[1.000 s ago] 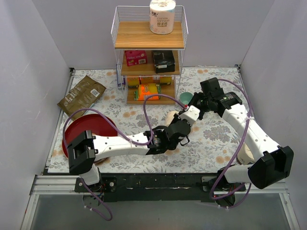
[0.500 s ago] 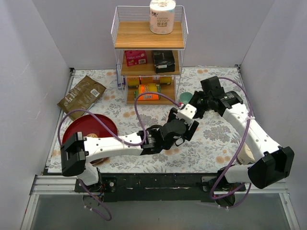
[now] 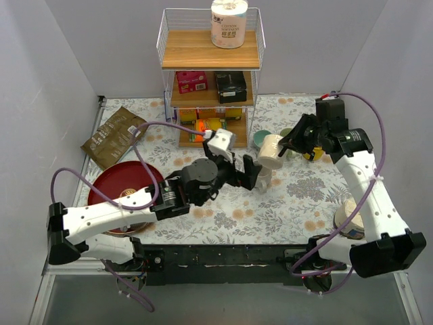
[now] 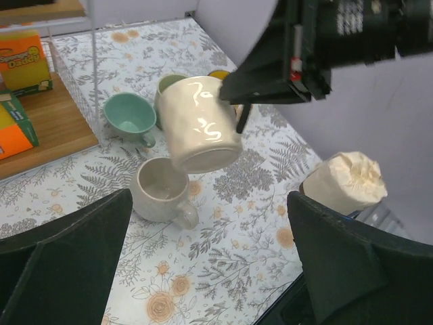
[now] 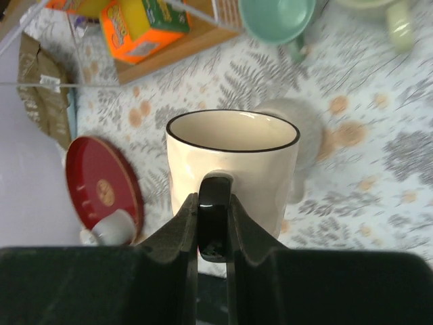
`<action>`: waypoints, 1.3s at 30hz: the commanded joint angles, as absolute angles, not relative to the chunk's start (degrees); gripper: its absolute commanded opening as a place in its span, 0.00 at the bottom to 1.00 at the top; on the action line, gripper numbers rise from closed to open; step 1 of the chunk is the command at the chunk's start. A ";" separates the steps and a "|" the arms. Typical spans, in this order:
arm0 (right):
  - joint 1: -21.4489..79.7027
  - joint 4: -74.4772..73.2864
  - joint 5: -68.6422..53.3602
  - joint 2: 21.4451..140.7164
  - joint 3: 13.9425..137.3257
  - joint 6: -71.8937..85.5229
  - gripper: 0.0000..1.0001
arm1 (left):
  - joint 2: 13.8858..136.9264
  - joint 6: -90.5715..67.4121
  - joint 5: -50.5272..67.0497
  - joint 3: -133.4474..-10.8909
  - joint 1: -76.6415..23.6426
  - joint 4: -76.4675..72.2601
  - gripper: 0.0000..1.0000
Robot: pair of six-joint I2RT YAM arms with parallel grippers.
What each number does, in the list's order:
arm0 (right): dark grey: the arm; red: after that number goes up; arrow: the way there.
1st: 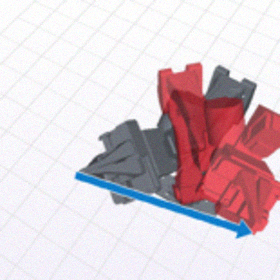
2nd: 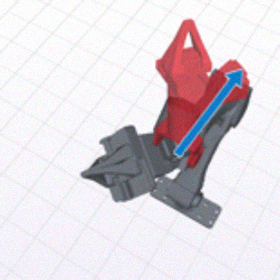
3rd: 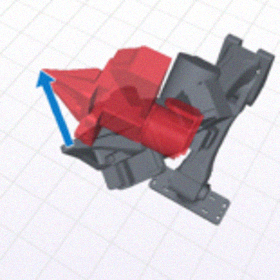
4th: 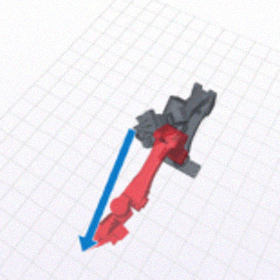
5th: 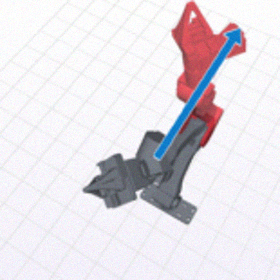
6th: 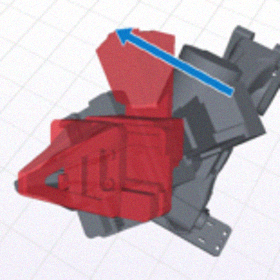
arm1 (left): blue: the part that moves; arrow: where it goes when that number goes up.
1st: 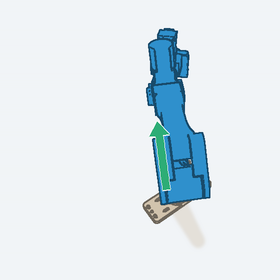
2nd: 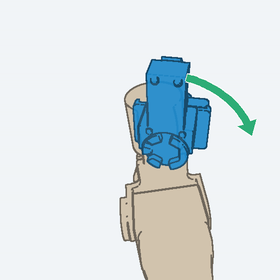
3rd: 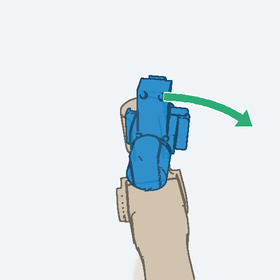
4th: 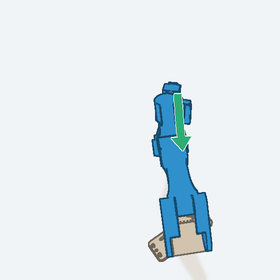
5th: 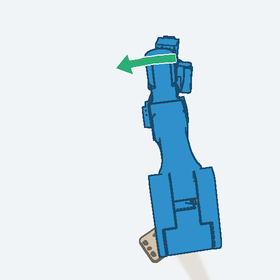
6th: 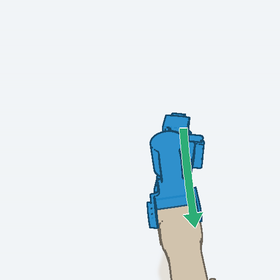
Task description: Turn the mug right side up
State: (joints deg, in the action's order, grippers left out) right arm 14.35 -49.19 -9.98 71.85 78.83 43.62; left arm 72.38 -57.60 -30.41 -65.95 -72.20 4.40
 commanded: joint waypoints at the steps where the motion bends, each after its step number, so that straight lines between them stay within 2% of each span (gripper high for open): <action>1: 13.62 -39.48 -2.39 63.29 74.39 30.53 0.01 | 65.75 -63.54 -28.23 -63.29 -67.69 8.26 0.98; 7: 13.62 -23.39 3.42 51.95 59.43 22.25 0.01 | 62.40 -68.37 -21.80 -61.87 -58.54 10.02 0.98; 14: 13.54 -10.13 12.64 42.02 40.82 18.37 0.01 | 64.42 -69.34 -18.99 -63.63 -56.95 12.22 0.98; 21: 13.62 3.76 15.03 34.73 27.10 16.17 0.01 | 65.30 -70.66 -16.00 -64.07 -55.37 13.27 0.98; 32: 13.80 17.66 14.94 31.65 14.95 12.57 0.01 | 65.30 -72.42 -14.77 -63.99 -53.26 14.68 0.98; 37: 15.73 17.67 14.94 31.64 12.31 12.57 0.01 | 65.30 -72.95 -14.85 -63.63 -52.47 14.59 0.98; 39: 17.22 22.49 20.21 32.17 11.43 11.51 0.01 | 65.21 -73.12 -15.03 -63.11 -52.21 14.33 0.98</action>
